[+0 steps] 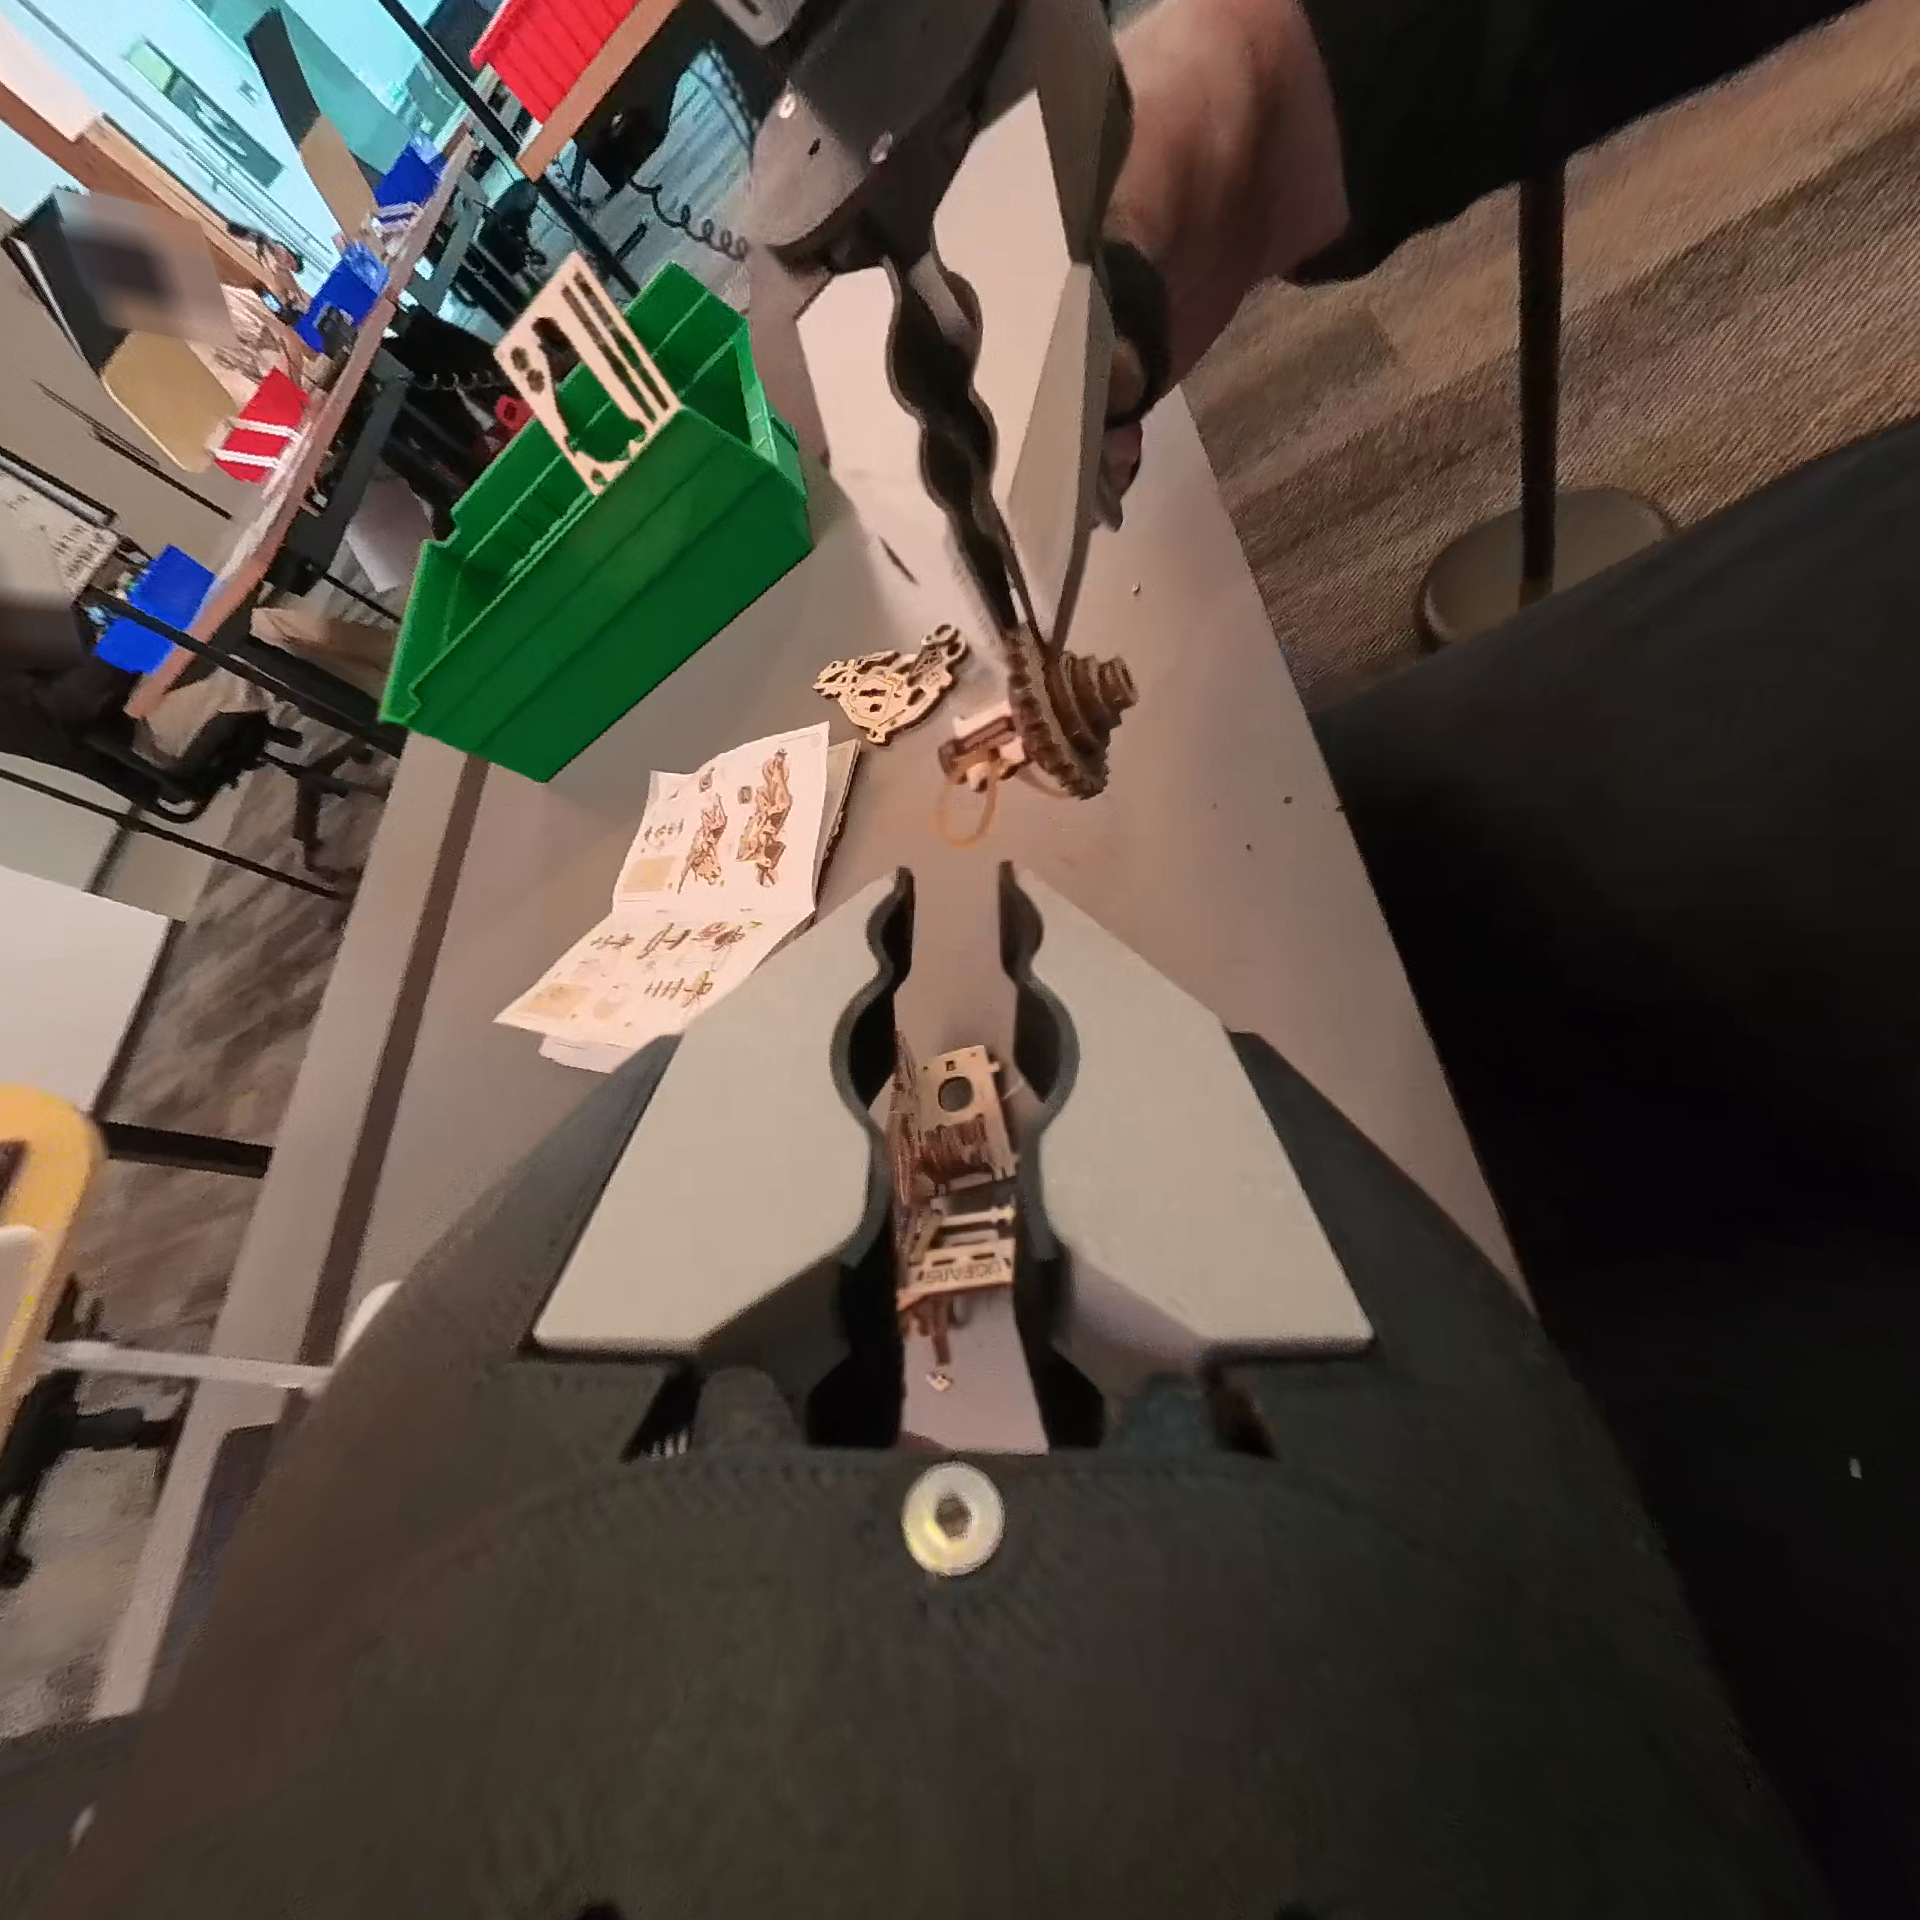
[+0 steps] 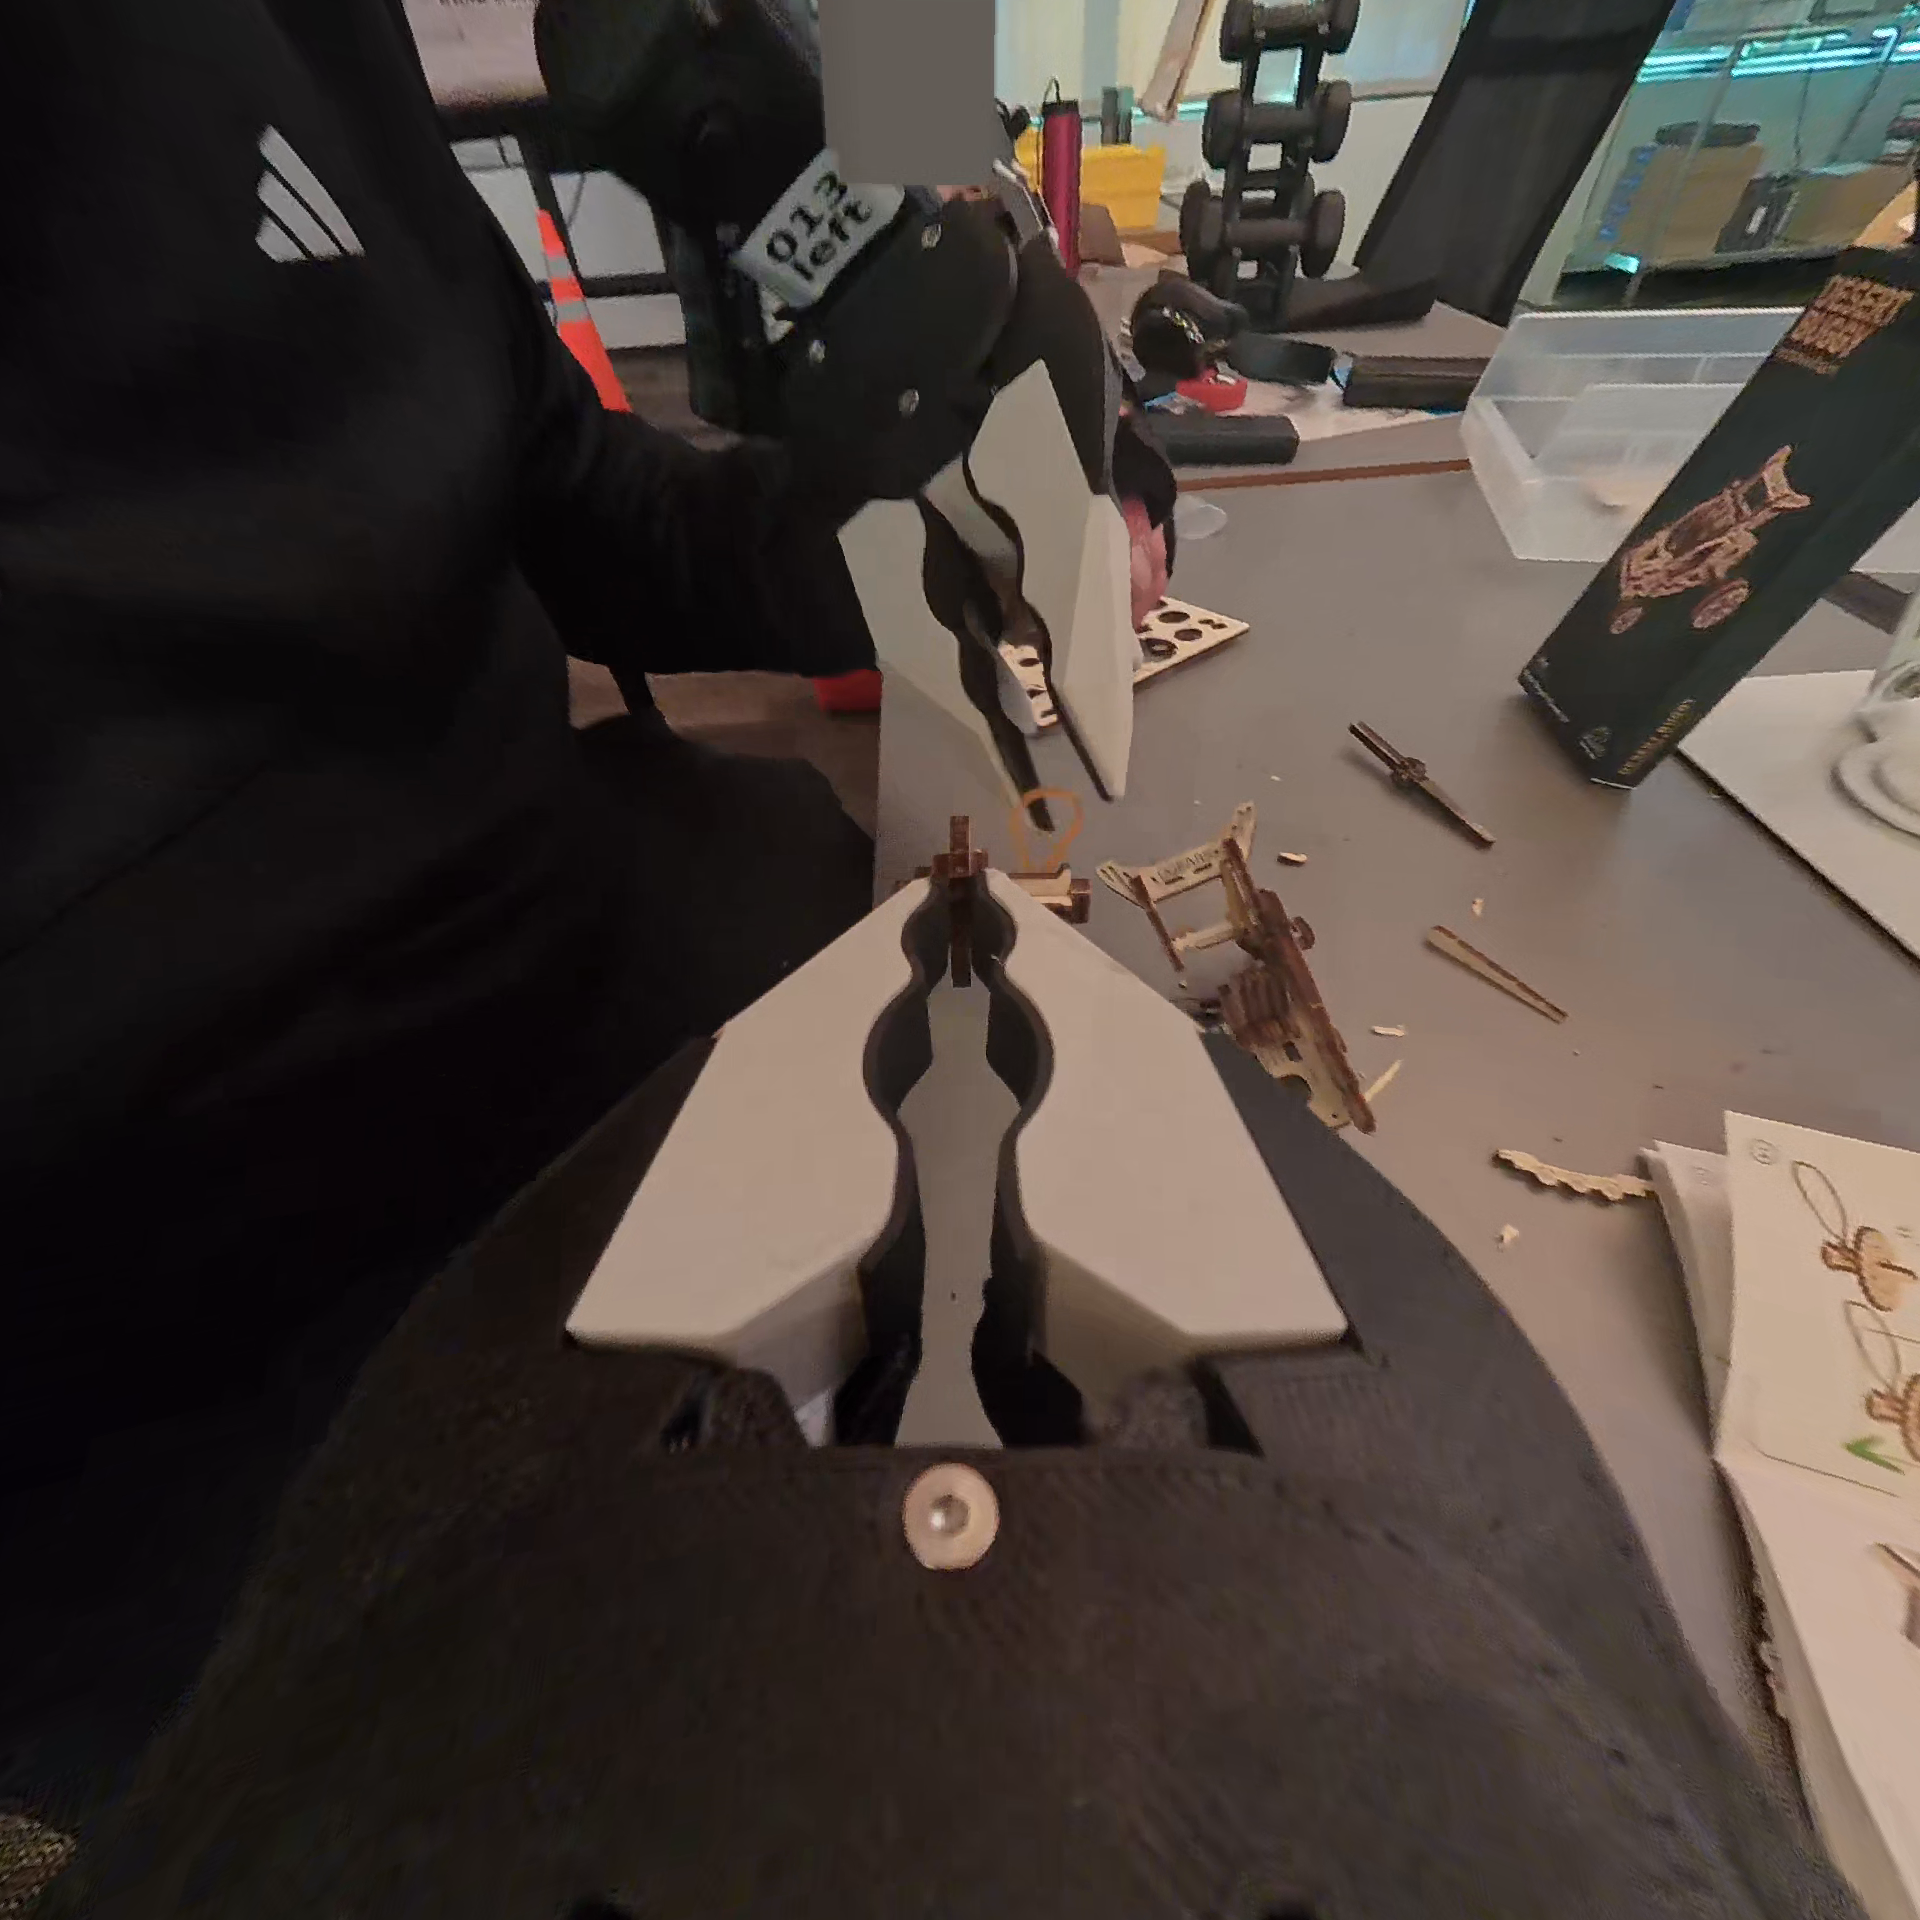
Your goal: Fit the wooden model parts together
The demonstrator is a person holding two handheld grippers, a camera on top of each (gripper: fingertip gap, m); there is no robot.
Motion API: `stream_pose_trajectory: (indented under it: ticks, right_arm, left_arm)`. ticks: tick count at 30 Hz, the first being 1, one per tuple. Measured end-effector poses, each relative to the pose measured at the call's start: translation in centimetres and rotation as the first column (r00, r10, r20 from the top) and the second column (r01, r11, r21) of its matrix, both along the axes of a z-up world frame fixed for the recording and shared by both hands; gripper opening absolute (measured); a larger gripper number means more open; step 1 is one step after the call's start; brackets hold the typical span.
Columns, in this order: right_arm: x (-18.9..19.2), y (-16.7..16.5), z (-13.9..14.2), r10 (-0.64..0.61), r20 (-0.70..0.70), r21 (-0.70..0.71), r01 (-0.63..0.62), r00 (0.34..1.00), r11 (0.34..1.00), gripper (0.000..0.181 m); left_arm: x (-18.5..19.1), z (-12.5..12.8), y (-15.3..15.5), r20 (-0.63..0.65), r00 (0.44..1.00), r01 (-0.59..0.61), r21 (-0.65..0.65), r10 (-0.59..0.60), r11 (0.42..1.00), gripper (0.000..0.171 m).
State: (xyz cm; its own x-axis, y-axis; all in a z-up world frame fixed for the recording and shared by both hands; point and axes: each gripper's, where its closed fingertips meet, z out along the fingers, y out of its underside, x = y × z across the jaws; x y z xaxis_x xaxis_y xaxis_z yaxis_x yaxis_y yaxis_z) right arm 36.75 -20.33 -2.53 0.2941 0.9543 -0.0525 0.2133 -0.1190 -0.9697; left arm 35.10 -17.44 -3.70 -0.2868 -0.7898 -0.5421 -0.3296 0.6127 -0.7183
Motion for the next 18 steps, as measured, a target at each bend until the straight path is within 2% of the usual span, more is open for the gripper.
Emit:
stream_pose_trajectory:
  ticks: [3, 5, 8, 11, 14, 18]
  right_arm:
    - [0.4, 0.6, -0.8, -0.018, 0.038, 0.004, 0.017, 0.999, 1.000, 0.000]
    - [0.7, 1.0, -1.4, -0.027, 0.059, 0.009, 0.027, 0.998, 1.000, 0.000]
    - [1.0, 1.9, -2.8, -0.044, 0.101, 0.004, 0.043, 0.994, 0.999, 0.000]
    - [1.0, 2.7, -4.7, -0.056, 0.179, 0.016, 0.054, 0.982, 0.998, 0.000]
    - [0.8, 3.5, -6.3, -0.059, 0.258, 0.038, 0.050, 0.964, 0.998, 0.000]
    - [0.8, 4.6, -7.2, -0.064, 0.288, 0.061, 0.048, 0.955, 0.997, 0.000]
  left_arm:
    - [-0.7, 0.0, 1.4, -0.008, 0.998, -0.060, -0.011, 0.060, 0.998, 0.020]
    - [-1.1, -0.1, 2.7, -0.015, 0.993, -0.118, -0.085, 0.118, 0.989, 0.030]
    - [-2.1, -1.8, 5.0, -0.082, 0.975, -0.218, -0.122, 0.209, 0.968, 0.036]
    - [-3.0, -3.3, 6.8, -0.137, 0.957, -0.277, -0.151, 0.257, 0.949, 0.034]
    - [-3.0, -4.5, 7.6, -0.227, 0.946, -0.284, -0.246, 0.230, 0.927, 0.030]
    - [-1.7, -5.6, 8.2, -0.399, 0.902, -0.283, -0.258, 0.165, 0.924, 0.028]
